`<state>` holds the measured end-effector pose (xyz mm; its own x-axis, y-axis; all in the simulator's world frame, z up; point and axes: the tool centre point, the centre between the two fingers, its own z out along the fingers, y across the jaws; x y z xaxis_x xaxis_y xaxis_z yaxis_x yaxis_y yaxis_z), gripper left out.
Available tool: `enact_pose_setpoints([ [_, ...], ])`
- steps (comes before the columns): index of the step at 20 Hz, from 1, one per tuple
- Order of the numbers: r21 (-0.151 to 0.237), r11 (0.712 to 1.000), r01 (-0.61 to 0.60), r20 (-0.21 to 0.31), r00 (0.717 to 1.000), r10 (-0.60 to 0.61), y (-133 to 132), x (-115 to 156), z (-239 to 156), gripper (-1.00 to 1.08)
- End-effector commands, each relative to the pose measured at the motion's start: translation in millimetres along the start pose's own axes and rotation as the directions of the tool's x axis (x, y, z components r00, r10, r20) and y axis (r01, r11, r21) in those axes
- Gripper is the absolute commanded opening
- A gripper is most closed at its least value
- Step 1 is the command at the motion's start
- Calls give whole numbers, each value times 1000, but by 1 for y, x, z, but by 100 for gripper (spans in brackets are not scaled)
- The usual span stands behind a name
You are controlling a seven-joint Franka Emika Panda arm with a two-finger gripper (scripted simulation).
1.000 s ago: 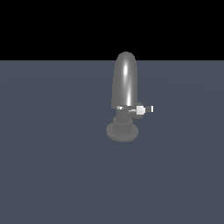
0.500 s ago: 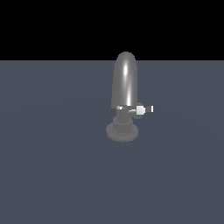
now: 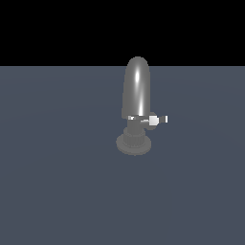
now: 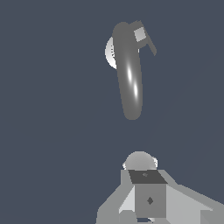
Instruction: Turn on the faucet by rotating a designated handle.
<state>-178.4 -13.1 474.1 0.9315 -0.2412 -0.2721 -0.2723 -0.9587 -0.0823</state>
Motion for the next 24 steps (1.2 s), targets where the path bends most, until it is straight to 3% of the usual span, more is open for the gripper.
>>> enact_pose_setpoints([
  [1,18,999,-40,44,998,39,-2,13,0,-100],
  [7,55,989,-140,152,980,130,-5,44,2,-100],
  [13,82,966,-245,265,940,216,-5,77,7,-100],
  [19,97,930,-354,382,876,294,-1,109,16,-100],
  [24,98,890,-446,480,804,350,4,136,26,-100],
])
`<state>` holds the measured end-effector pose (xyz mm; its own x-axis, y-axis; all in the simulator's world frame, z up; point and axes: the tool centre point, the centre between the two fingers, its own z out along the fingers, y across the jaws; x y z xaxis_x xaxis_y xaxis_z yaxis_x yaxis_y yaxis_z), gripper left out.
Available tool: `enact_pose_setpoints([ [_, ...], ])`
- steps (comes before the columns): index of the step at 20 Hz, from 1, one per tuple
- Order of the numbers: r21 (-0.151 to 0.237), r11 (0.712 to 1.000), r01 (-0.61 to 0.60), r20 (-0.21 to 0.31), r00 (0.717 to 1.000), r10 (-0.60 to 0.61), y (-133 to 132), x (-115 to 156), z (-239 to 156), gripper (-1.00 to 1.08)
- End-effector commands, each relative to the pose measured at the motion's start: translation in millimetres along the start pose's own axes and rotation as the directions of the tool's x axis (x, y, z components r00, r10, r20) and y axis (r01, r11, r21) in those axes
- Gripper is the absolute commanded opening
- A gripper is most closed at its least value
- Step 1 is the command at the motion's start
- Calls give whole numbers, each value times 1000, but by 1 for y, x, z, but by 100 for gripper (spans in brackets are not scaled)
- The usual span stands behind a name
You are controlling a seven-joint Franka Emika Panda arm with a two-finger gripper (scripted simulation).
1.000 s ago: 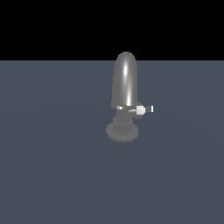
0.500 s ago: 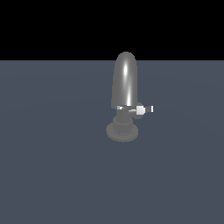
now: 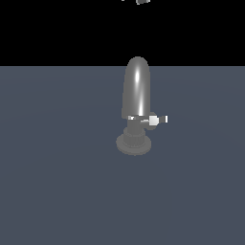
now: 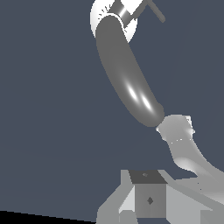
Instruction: Turn on the faucet by rotating a designated handle.
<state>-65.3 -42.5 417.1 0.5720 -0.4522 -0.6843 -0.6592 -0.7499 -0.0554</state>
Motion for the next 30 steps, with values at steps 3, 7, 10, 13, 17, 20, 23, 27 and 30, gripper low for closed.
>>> enact_pose_setpoints([
  [3,38,996,-86,95,992,82,-3,28,0,-100],
  [7,66,983,-169,187,970,155,-5,54,2,-100],
  [10,83,968,-237,260,943,208,-4,74,5,-100],
  [13,95,949,-302,331,908,256,-2,94,9,-100],
  [17,102,917,-385,420,852,311,1,118,17,-100],
  [20,103,890,-445,484,804,347,5,136,24,-100],
  [23,98,858,-504,545,749,377,9,152,32,-100],
  [27,85,811,-579,622,666,410,16,173,45,-100],
  [30,70,771,-633,678,597,429,22,188,57,-100],
])
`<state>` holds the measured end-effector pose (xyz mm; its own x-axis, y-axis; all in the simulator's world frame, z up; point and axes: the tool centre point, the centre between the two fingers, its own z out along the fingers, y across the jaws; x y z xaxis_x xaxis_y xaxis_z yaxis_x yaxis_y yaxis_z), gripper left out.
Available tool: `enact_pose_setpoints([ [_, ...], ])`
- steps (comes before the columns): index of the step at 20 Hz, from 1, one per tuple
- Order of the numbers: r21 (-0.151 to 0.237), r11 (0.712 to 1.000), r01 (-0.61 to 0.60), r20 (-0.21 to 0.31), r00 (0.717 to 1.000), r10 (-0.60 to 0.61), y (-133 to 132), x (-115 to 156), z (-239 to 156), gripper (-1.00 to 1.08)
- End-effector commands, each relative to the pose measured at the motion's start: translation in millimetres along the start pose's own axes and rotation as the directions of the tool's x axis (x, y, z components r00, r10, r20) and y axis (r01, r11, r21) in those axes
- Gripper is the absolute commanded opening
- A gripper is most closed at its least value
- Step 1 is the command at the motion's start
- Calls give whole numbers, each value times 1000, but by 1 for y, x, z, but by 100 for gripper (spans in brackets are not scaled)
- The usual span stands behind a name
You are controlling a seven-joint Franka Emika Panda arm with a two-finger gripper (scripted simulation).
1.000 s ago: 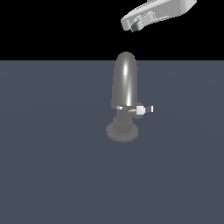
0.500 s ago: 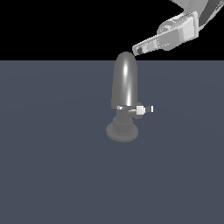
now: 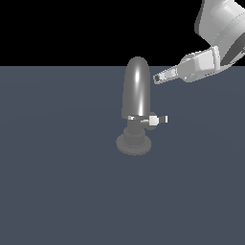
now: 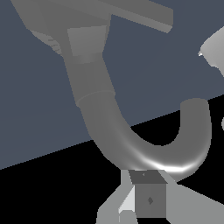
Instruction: Turn on the faucet by rotating a designated handle.
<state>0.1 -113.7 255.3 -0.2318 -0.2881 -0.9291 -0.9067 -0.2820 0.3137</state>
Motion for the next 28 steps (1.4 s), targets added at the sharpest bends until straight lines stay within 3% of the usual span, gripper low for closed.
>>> enact_pose_setpoints([
  [1,26,998,-53,58,997,51,-3,16,0,-100],
  [7,74,981,-178,192,968,162,-4,55,3,-100],
  [13,94,962,-255,274,936,221,-3,78,8,-100],
  [18,99,955,-280,301,923,239,-2,85,10,-100],
  [28,98,957,-272,294,927,234,-2,83,10,-100],
])
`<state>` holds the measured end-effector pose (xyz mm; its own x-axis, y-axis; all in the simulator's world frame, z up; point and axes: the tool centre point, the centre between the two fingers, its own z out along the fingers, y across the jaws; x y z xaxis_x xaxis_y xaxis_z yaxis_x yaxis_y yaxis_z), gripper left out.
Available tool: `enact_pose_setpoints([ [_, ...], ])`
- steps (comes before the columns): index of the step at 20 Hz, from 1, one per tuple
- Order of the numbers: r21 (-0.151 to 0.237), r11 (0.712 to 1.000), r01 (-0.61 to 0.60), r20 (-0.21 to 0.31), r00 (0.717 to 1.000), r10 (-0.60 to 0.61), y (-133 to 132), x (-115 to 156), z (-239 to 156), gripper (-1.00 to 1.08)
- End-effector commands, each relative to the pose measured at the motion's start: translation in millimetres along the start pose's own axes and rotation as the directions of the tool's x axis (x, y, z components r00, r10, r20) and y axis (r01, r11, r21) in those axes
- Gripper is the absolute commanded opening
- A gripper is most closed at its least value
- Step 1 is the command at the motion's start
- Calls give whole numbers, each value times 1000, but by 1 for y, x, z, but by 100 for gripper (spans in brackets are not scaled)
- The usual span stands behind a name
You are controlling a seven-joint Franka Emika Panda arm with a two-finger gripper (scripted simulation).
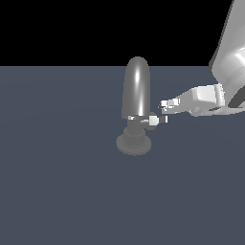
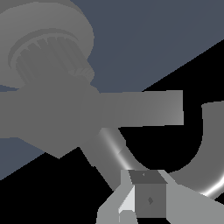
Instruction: Turn on the faucet by rotating a designated handle.
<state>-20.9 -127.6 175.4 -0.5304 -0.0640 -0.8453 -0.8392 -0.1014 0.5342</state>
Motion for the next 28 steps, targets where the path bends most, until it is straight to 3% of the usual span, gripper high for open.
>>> enact_pose_setpoints([
  [1,0,1000,0,0,1000,0,1,4,0,-100],
  [12,0,1000,0,0,1000,0,16,53,0,-100],
  [13,0,1000,0,0,1000,0,16,53,0,-100],
  [14,1,999,32,-9,999,-32,15,33,0,-100],
  [26,0,1000,0,0,1000,0,-12,107,0,-100],
  [27,0,1000,0,0,1000,0,-12,107,0,-100],
  [28,-11,997,75,-15,997,-75,-6,60,0,-100],
])
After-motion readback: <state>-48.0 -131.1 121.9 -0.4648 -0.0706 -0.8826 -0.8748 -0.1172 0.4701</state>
